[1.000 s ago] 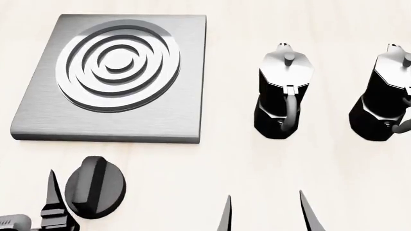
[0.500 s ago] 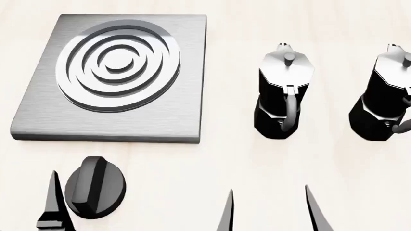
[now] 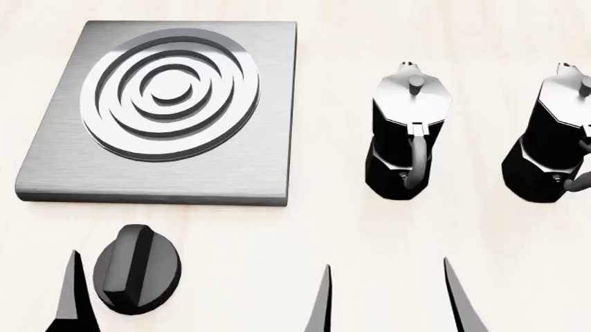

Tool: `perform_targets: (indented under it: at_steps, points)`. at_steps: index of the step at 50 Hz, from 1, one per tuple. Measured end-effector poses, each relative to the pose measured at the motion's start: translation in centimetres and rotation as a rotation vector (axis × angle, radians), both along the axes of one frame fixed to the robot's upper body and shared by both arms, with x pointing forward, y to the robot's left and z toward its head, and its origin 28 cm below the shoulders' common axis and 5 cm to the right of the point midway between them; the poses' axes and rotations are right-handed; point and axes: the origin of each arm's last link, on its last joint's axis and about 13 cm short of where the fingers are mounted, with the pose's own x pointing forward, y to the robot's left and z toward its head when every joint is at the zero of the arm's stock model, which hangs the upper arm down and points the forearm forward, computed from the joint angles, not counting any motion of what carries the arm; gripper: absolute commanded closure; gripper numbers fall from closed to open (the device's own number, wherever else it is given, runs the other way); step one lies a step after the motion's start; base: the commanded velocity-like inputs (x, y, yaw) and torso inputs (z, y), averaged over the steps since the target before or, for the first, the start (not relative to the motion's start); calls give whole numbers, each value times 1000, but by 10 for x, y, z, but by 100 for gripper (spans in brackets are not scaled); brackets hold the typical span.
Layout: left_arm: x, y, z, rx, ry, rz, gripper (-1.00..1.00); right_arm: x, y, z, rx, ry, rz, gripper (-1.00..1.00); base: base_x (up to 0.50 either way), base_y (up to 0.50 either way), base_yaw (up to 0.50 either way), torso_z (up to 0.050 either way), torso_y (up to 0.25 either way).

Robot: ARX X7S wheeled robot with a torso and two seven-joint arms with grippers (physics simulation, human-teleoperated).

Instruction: Turn off the stove.

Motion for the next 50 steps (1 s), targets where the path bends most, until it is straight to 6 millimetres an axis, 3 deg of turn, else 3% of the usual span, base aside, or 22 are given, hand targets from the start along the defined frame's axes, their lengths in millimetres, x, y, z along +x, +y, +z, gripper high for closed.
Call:
perform_targets:
  at_steps: [50]
  points:
    - [-34, -2, 31, -44, -117, -93, -100, -17, 5, 23, -12, -123, 36, -100, 0, 0, 0, 0, 0]
